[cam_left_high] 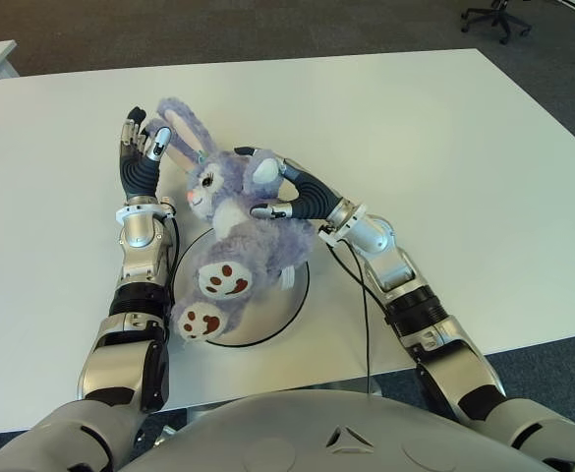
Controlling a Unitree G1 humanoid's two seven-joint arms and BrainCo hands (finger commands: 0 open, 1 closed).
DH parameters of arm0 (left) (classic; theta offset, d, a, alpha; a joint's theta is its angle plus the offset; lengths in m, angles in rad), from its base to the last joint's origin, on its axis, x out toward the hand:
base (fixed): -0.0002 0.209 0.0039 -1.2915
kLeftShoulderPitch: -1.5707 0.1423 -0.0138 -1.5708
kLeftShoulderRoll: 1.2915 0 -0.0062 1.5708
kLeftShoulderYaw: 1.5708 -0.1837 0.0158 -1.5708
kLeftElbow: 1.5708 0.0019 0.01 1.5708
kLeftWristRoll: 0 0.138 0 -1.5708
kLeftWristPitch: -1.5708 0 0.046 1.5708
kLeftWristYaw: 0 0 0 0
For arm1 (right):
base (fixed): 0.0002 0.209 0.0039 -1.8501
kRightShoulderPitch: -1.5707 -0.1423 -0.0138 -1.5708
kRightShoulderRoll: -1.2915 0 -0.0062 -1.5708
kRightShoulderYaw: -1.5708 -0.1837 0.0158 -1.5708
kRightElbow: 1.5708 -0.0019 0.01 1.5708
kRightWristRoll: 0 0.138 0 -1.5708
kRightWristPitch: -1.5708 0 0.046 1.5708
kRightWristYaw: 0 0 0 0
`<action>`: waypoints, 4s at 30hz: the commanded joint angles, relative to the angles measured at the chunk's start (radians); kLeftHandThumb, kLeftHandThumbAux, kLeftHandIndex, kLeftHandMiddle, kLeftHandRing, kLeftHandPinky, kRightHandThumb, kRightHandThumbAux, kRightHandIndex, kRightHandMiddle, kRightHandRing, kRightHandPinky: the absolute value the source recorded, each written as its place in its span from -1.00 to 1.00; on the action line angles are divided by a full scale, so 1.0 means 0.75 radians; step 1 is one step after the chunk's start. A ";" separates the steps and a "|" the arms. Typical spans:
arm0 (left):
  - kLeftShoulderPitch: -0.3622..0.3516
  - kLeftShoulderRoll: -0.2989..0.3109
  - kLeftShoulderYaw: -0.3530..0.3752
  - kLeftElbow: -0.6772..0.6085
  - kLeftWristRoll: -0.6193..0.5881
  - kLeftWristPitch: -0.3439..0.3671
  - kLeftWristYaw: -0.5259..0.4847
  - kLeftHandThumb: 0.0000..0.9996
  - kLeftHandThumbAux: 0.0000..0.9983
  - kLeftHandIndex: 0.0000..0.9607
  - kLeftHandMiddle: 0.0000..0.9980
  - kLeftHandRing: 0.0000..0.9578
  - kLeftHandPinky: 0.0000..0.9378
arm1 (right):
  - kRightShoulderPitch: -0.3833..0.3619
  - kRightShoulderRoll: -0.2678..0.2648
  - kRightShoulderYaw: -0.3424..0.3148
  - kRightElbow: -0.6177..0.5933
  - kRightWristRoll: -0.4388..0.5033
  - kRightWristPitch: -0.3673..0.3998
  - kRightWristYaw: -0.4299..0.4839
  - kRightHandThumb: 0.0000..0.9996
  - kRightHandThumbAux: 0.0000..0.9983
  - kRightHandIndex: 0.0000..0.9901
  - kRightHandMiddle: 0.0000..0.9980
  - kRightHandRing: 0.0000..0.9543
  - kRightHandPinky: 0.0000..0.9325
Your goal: Put the doll into the plate.
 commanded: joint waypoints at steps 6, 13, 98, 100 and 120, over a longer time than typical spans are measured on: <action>0.215 -0.104 -0.050 0.160 0.059 0.026 0.011 -1.00 -0.03 -1.00 -0.87 -0.80 -0.74 | 0.049 -0.024 0.004 -0.090 0.084 0.059 0.103 -0.87 -0.17 -1.00 -1.00 -1.00 -1.00; 0.217 -0.101 -0.053 0.161 0.064 0.041 0.013 -1.00 -0.04 -1.00 -0.89 -0.84 -0.76 | 0.062 0.006 -0.021 -0.098 0.221 0.061 0.159 -0.88 -0.19 -1.00 -1.00 -1.00 -1.00; 0.168 -0.110 -0.024 0.226 0.012 0.086 -0.012 -0.95 0.00 -1.00 -0.78 -0.73 -0.69 | 0.088 0.124 -0.182 -0.159 0.315 0.012 0.046 -0.79 -0.38 -1.00 -1.00 -1.00 -1.00; 0.167 -0.110 -0.025 0.227 0.013 0.087 -0.011 -0.95 0.00 -1.00 -0.78 -0.73 -0.69 | 0.083 0.129 -0.186 -0.152 0.326 0.002 0.049 -0.80 -0.38 -1.00 -1.00 -1.00 -1.00; 0.163 -0.105 -0.027 0.236 0.016 0.086 -0.006 -0.95 -0.02 -1.00 -0.79 -0.75 -0.71 | 0.030 0.214 -0.267 -0.029 0.364 -0.109 -0.017 -0.86 -0.33 -1.00 -1.00 -1.00 -1.00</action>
